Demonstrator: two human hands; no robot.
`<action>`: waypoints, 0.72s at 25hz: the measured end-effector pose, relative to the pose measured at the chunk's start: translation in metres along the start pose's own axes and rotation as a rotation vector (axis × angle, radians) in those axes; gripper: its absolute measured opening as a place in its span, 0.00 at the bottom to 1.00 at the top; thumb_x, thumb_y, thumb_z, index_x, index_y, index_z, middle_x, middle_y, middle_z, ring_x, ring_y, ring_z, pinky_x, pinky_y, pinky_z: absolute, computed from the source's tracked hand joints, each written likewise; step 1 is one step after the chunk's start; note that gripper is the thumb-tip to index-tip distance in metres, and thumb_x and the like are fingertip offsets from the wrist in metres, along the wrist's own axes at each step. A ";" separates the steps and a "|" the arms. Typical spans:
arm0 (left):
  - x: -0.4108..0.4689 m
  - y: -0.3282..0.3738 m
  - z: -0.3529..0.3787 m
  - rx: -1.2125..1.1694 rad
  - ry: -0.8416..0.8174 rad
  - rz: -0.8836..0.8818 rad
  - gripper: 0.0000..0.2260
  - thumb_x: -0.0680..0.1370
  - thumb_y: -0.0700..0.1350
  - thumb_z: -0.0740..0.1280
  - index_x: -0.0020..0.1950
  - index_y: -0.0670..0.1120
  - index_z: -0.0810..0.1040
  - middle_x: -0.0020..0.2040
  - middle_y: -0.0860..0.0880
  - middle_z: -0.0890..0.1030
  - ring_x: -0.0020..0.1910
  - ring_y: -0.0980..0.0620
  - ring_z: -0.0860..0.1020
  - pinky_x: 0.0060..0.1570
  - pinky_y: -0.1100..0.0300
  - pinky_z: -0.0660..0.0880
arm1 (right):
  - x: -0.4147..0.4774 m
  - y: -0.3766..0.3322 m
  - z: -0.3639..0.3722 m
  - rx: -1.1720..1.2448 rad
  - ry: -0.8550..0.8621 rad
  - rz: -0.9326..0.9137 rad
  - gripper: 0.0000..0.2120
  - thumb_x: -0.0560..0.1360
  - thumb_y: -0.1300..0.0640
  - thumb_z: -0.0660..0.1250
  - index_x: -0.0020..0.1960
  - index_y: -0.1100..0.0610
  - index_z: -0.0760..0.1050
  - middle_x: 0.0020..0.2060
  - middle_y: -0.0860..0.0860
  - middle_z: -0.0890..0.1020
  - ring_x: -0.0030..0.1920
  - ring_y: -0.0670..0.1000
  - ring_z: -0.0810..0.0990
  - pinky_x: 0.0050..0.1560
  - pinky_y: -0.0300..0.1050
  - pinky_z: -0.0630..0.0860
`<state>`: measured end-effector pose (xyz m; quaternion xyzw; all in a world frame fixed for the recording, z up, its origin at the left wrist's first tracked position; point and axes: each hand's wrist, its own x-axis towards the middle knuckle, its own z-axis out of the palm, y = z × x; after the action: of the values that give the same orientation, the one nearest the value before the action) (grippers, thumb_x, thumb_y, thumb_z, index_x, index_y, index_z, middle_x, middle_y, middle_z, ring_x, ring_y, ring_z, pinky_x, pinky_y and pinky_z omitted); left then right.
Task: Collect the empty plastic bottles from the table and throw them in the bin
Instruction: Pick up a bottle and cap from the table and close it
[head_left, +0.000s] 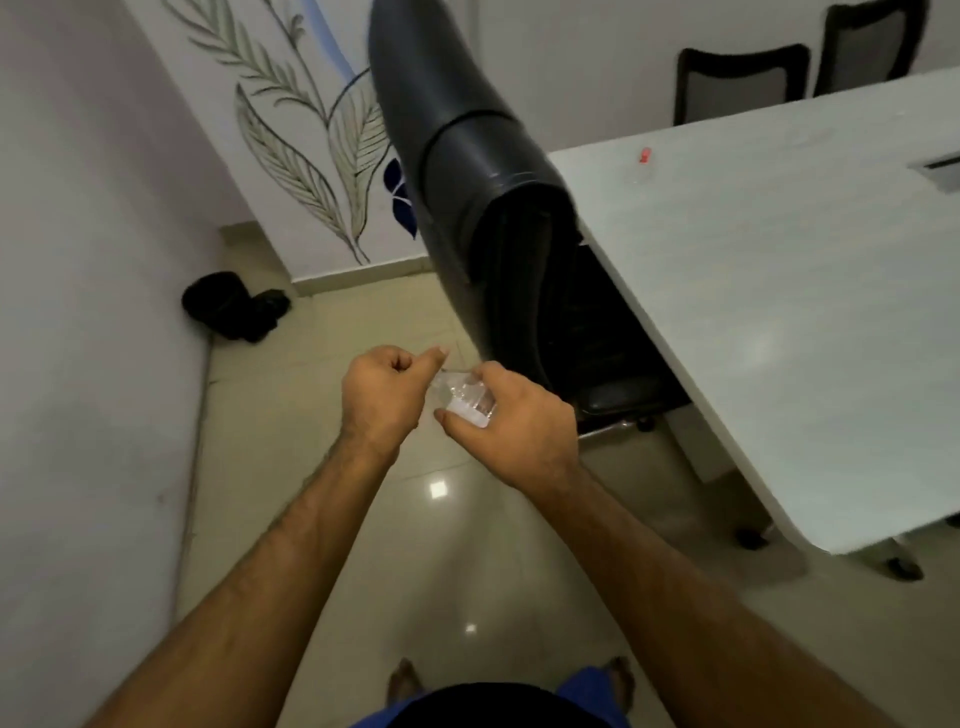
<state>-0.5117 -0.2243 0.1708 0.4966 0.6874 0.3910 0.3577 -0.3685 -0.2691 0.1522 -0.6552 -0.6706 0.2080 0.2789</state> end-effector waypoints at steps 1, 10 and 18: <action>0.015 -0.020 -0.039 -0.026 0.068 0.000 0.22 0.73 0.58 0.72 0.36 0.38 0.79 0.31 0.42 0.78 0.29 0.51 0.74 0.31 0.56 0.74 | 0.006 -0.036 0.032 0.003 -0.019 -0.036 0.25 0.71 0.34 0.67 0.62 0.47 0.75 0.49 0.44 0.83 0.44 0.44 0.81 0.41 0.37 0.76; 0.129 -0.112 -0.250 -0.118 -0.224 0.077 0.09 0.81 0.46 0.64 0.57 0.55 0.82 0.51 0.55 0.84 0.47 0.57 0.82 0.45 0.64 0.78 | 0.108 -0.184 0.184 0.710 -0.660 0.268 0.18 0.76 0.43 0.69 0.54 0.58 0.80 0.42 0.56 0.84 0.35 0.52 0.81 0.35 0.48 0.79; 0.313 -0.140 -0.277 -0.513 -0.418 -0.126 0.12 0.80 0.37 0.62 0.61 0.43 0.81 0.58 0.45 0.84 0.59 0.52 0.82 0.60 0.59 0.77 | 0.275 -0.201 0.271 0.838 -0.858 0.302 0.20 0.79 0.42 0.64 0.56 0.57 0.79 0.43 0.57 0.85 0.37 0.54 0.82 0.37 0.47 0.79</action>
<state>-0.8903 -0.0012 0.1352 0.4162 0.5076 0.4180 0.6280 -0.6925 0.0170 0.1044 -0.4354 -0.4841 0.7359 0.1857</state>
